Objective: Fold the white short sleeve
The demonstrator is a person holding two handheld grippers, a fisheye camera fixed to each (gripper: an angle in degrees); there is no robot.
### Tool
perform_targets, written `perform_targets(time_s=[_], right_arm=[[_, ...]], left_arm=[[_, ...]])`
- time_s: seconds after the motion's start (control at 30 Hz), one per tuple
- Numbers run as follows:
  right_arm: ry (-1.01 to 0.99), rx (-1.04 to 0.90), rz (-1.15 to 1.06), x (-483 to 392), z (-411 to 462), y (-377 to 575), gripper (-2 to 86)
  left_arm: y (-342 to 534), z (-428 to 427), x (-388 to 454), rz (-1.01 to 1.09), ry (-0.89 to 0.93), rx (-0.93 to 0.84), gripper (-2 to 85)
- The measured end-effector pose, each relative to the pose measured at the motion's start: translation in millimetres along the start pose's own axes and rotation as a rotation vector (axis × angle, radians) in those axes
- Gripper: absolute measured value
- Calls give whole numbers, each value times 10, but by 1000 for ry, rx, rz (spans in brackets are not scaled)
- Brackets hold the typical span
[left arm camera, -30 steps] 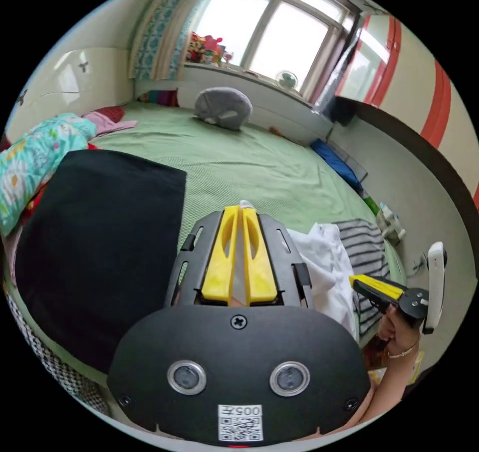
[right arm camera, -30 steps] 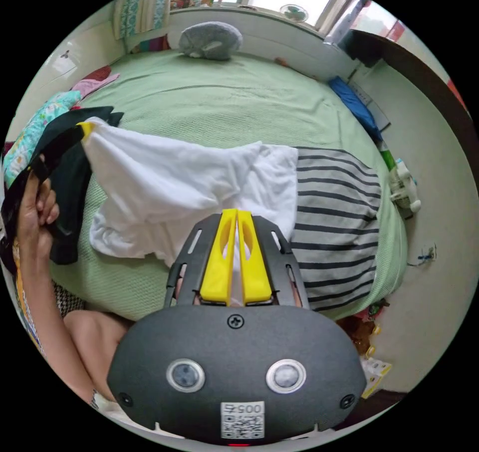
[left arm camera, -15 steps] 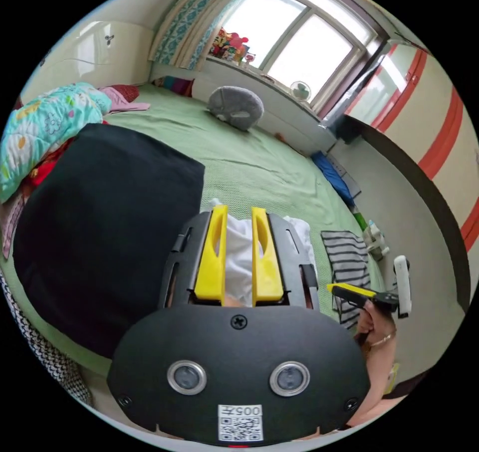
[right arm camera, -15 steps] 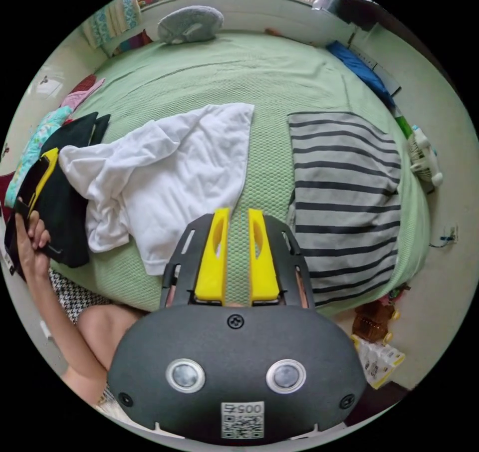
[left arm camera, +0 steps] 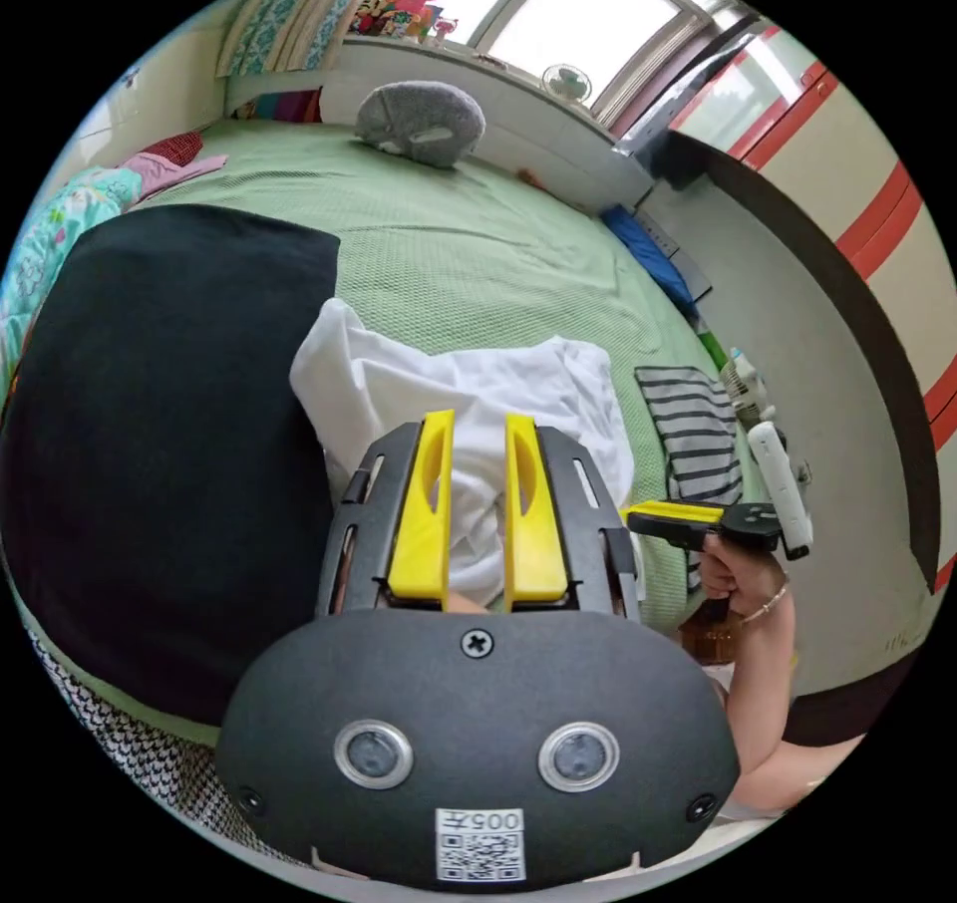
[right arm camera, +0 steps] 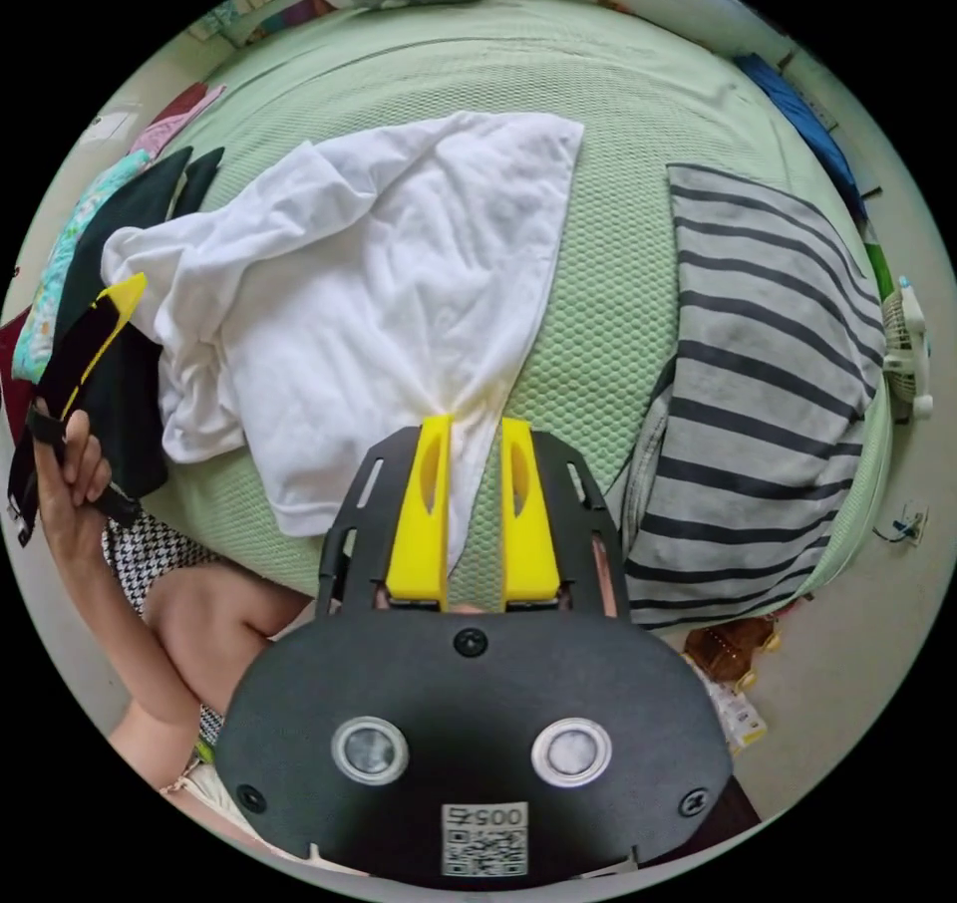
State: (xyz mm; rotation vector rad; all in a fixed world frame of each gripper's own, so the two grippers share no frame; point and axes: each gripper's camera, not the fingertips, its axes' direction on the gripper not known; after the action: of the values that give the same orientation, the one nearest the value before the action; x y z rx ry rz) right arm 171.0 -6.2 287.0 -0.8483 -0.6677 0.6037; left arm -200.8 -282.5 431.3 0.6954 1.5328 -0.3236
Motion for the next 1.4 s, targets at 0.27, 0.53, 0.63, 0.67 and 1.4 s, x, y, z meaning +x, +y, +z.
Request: perform_targets(time_s=[0.27,0.53,0.63,0.67,1.4], right_arm=[[141,172,50,40,-397,463,-14],[269,349,346,429,-785,1034,-15],[334,382,430,522,-846,1196,-15],[357,398,461,556,-869,1264,-15],[202,547,134,-13,-1454,2564,65]], left_arm=[[-81,185,-71,-41,-113,-41,72],[-26,269,-178,-81,-188,-80,63],[8,292,-177,-90,-218,-85,64],[21,281,-175,-95,-209,-83,64],[1099,-591,688,206,-97,-119,90]])
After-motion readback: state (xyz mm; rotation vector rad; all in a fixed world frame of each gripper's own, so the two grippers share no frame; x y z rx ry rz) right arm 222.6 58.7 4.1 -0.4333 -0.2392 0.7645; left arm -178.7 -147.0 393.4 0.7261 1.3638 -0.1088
